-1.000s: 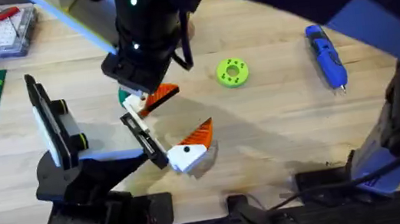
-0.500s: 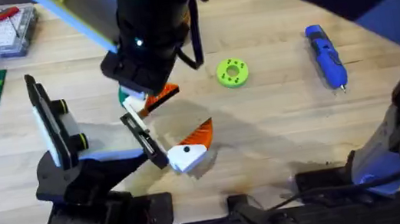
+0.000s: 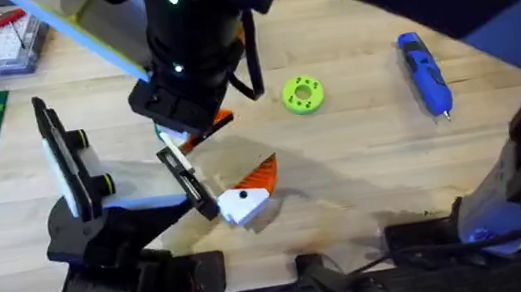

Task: Pick up the gripper from the table and insert it into the empty holder that is missing its gripper. Then pick up a screw, insert it into the mounting hole, and use the screwdriver to tighten it. Finally, clean up the table by picking up the vegetable and placing it into the bucket.

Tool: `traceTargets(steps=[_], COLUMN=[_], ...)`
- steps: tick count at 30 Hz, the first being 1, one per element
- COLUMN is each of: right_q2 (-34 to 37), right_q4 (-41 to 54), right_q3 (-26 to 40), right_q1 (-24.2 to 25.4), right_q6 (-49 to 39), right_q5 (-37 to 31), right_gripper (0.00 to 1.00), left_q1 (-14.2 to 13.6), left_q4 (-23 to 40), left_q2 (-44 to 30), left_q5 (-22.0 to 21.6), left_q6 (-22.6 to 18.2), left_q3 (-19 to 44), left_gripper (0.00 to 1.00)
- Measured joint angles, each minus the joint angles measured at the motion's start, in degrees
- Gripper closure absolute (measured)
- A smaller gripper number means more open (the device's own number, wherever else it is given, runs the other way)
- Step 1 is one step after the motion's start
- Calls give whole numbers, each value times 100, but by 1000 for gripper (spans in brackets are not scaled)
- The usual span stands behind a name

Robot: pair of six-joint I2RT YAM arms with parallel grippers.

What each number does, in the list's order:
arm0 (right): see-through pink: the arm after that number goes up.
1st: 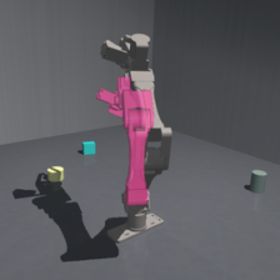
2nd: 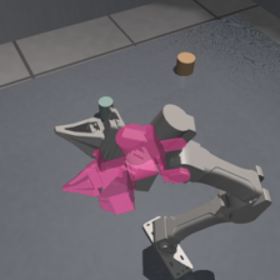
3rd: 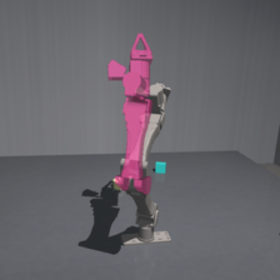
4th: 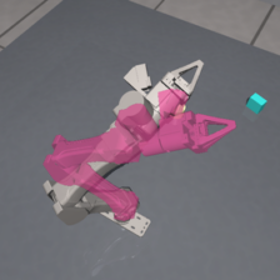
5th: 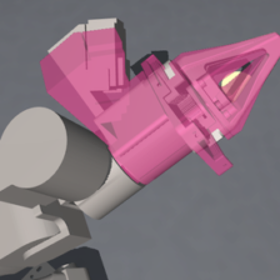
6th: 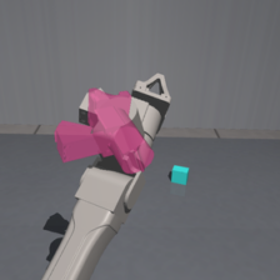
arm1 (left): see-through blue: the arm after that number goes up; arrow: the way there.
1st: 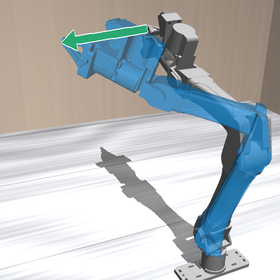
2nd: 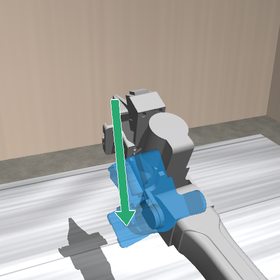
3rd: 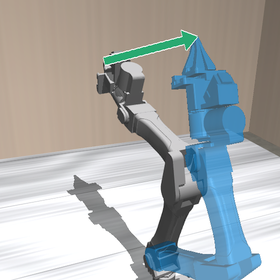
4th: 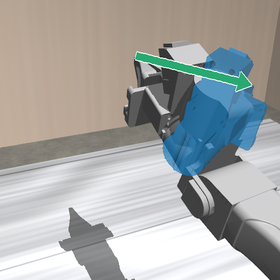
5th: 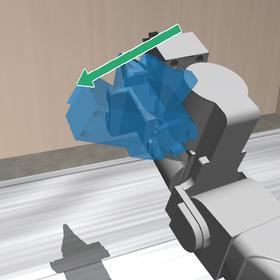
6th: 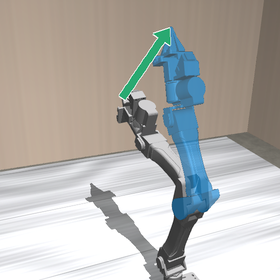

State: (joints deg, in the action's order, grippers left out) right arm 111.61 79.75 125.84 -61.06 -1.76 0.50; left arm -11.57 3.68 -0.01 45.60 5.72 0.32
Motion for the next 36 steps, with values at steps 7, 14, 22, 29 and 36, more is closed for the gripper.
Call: traceTargets(steps=[7,14,22,29,36], right_q2=[0,3,101,201,202], right_q4=[2,2,2,3,2], right_q3=[0,0,2,2,0], right_q1=[0,0,0,0,0], right_q6=[0,0,0,0,0], right_q5=[0,-1,-1,1,0], right_gripper=[993,993,993,993,993], left_q1=[0,0,-2,-2,-2], left_q4=[0,0,0,0,0], left_q2=[0,0,0,0,0], left_q5=[0,0,0,0,0], left_q6=[0,0,0,0,0], left_q3=[0,0,0,0,0], left_gripper=[12,12,12,12,13])
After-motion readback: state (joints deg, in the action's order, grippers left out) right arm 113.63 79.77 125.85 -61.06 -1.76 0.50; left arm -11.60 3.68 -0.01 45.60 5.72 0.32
